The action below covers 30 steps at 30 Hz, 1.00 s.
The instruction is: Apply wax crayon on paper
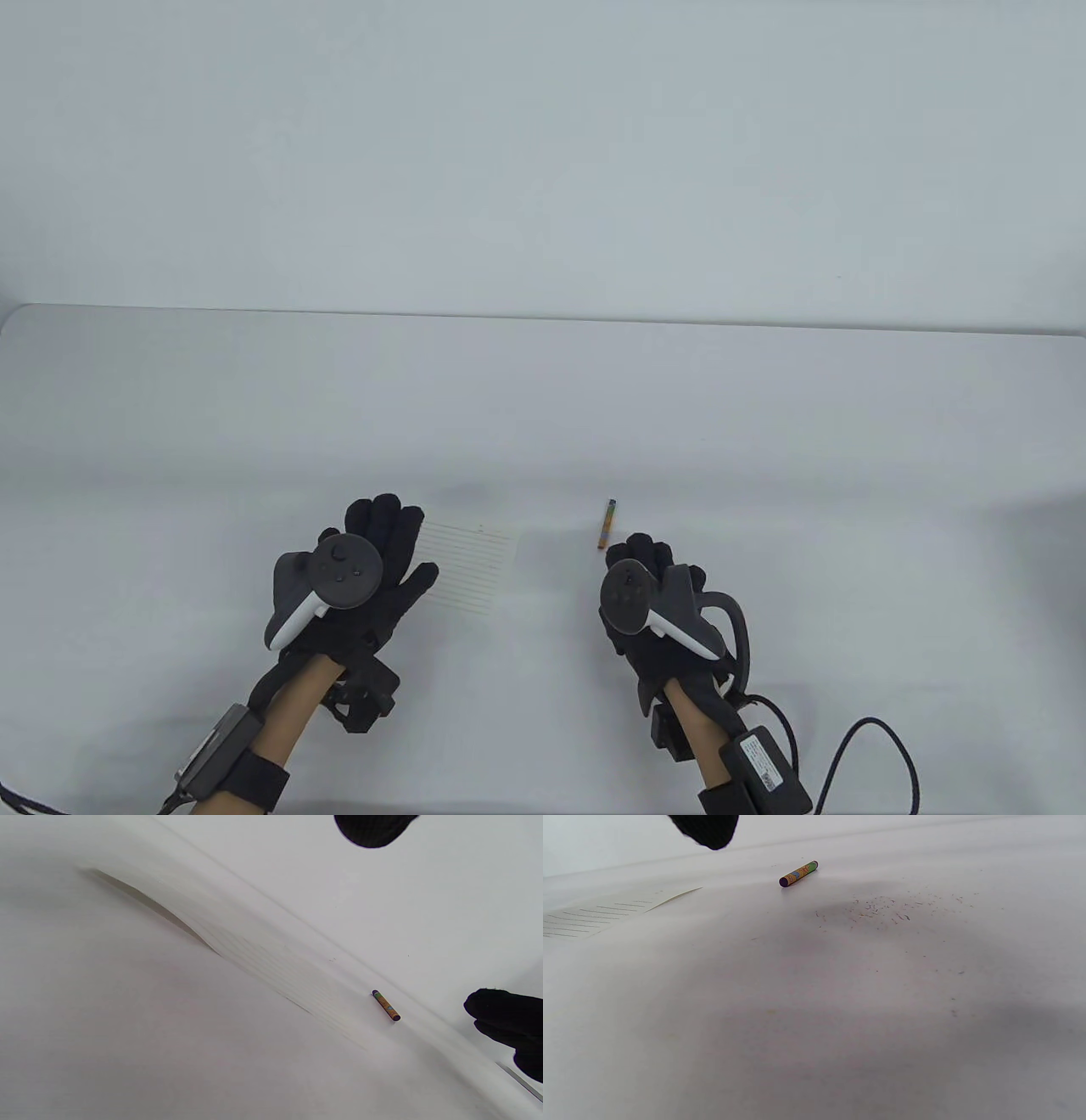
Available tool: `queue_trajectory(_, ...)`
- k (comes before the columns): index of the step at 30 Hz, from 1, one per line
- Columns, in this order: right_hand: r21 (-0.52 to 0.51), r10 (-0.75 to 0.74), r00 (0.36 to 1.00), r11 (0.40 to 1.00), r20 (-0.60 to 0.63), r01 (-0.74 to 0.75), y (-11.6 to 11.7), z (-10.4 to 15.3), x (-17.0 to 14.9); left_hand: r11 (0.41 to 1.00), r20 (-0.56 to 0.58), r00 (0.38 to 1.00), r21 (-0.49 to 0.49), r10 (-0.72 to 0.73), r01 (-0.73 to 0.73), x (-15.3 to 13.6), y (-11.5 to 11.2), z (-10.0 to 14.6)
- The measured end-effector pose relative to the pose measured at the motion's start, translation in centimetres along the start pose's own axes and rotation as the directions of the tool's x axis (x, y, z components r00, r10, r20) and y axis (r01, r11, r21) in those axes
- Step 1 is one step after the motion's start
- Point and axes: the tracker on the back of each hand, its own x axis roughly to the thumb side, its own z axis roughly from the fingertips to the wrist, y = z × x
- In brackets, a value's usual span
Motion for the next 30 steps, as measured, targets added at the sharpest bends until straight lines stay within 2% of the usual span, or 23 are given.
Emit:
queue_trajectory(21, 0.024, -0.005, 1.000, 1.000, 0.002, 0.005, 0.2, 0.0, 0.1, 1.000, 0.026, 1.000, 0.013, 0.004, -0.005, 0.1, -0.1, -0.1)
queue_trajectory(30, 0.034, -0.021, 1.000, 0.999, 0.007, 0.021, 0.2, -0.1, 0.0, 0.998, 0.086, 0.996, 0.053, 0.013, -0.018, 1.7, 1.6, -0.1)
